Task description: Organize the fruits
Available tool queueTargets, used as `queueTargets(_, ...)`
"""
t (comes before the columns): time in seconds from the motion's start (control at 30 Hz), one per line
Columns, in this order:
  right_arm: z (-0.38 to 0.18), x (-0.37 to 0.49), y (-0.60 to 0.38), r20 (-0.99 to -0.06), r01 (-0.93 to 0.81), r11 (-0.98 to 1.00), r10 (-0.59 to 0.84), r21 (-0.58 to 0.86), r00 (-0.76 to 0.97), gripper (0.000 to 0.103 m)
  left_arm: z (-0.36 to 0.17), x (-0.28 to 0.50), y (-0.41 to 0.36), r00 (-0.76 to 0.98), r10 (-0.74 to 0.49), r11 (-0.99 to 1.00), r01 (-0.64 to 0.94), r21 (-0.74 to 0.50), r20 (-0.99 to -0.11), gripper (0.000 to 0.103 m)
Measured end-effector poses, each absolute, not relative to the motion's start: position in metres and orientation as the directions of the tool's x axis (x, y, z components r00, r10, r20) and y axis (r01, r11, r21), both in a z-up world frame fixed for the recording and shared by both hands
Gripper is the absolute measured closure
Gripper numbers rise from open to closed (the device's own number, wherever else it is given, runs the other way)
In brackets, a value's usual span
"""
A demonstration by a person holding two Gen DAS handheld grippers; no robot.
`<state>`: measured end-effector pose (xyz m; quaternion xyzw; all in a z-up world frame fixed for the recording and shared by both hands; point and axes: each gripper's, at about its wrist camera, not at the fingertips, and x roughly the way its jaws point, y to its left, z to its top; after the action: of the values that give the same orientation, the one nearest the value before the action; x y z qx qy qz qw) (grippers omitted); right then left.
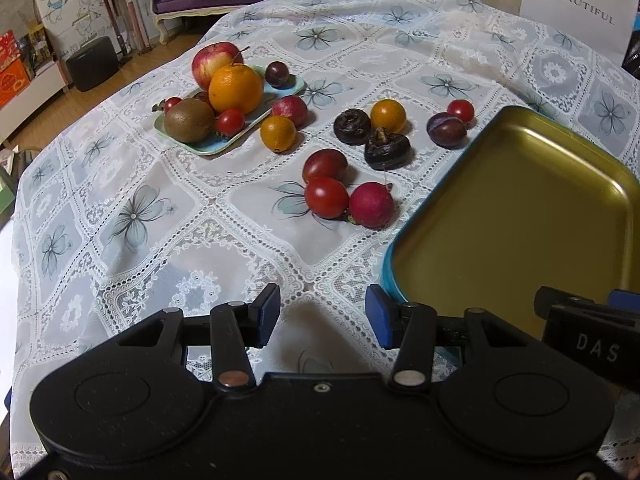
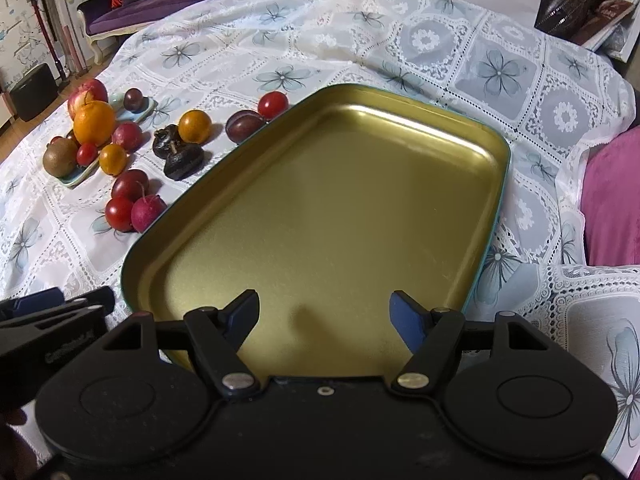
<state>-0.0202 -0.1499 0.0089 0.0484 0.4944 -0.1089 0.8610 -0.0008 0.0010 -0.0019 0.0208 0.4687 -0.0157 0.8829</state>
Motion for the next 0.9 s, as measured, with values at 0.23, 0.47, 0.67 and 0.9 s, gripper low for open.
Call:
queueTargets(0.23, 0.023, 0.007, -0.171, -0.887, 0.290, 0.957, -0.108, 0.031, 0.449, 0.031, 0.007, 0.010, 0.016, 0.532, 0.027, 1.000, -0.023, 0.018, -0.847, 0.047)
queueTargets(0.47, 0.050, 0.068, -0.196, -0.908, 0.300, 0.952, -0.074, 0.058, 0.412, 0.032, 0.033, 0.039, 0.026, 0.507, 0.039, 0.999, -0.046, 0.019, -0.861, 0.047)
queueTargets(0.67, 0.064, 0.137, -0.201, -0.921, 0.218, 0.975, -0.039, 0.051, 0.388, 0.032, 0.049, 0.088, 0.029, 0.492, 0.054, 0.998, -0.043, 0.038, -0.869, 0.047)
queueTargets(0.9, 0.048, 0.205, -0.186, -0.941, 0.068, 0.998, -0.039, -0.017, 0.337, 0.033, 0.044, 0.156, 0.029, 0.435, 0.022, 0.999, -0.036, 0.007, -0.900, 0.047)
